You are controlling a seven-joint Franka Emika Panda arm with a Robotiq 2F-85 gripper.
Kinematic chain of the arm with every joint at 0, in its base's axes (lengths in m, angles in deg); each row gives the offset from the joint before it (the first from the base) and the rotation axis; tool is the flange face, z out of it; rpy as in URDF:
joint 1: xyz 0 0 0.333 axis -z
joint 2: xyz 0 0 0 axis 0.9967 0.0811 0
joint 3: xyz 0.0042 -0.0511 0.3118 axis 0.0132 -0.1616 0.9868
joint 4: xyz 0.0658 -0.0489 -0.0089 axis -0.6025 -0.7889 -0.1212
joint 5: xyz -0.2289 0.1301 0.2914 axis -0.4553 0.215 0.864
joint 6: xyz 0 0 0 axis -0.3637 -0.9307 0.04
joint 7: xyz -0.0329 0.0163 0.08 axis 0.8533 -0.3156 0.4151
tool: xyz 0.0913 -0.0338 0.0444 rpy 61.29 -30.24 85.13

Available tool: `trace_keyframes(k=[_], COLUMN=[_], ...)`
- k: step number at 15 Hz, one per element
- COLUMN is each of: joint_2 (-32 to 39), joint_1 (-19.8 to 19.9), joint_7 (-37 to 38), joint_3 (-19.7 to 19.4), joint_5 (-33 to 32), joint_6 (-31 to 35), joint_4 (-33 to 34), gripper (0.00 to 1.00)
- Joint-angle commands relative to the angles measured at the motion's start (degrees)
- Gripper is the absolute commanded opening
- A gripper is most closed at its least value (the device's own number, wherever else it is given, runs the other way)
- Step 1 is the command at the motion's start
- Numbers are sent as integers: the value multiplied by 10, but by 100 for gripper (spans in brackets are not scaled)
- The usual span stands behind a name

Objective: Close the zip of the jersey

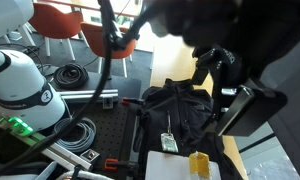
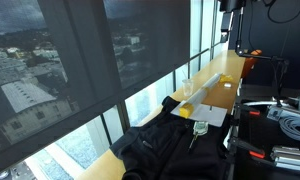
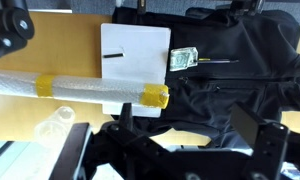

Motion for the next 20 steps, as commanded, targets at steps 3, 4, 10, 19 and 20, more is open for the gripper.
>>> trace_keyframes(k=[3,4,10,19,20], joint_2=[104,123,247,416,431], joint_1=[-28,-31,-48,-30,-25], joint_7=[29,36,48,45,44], joint_3=[39,46,85,139,143], joint_5=[33,34,78,108,106], joint_6=[120,145,293,431,438], joint_4=[2,1,-4,36,43], gripper=[100,100,100,100,100])
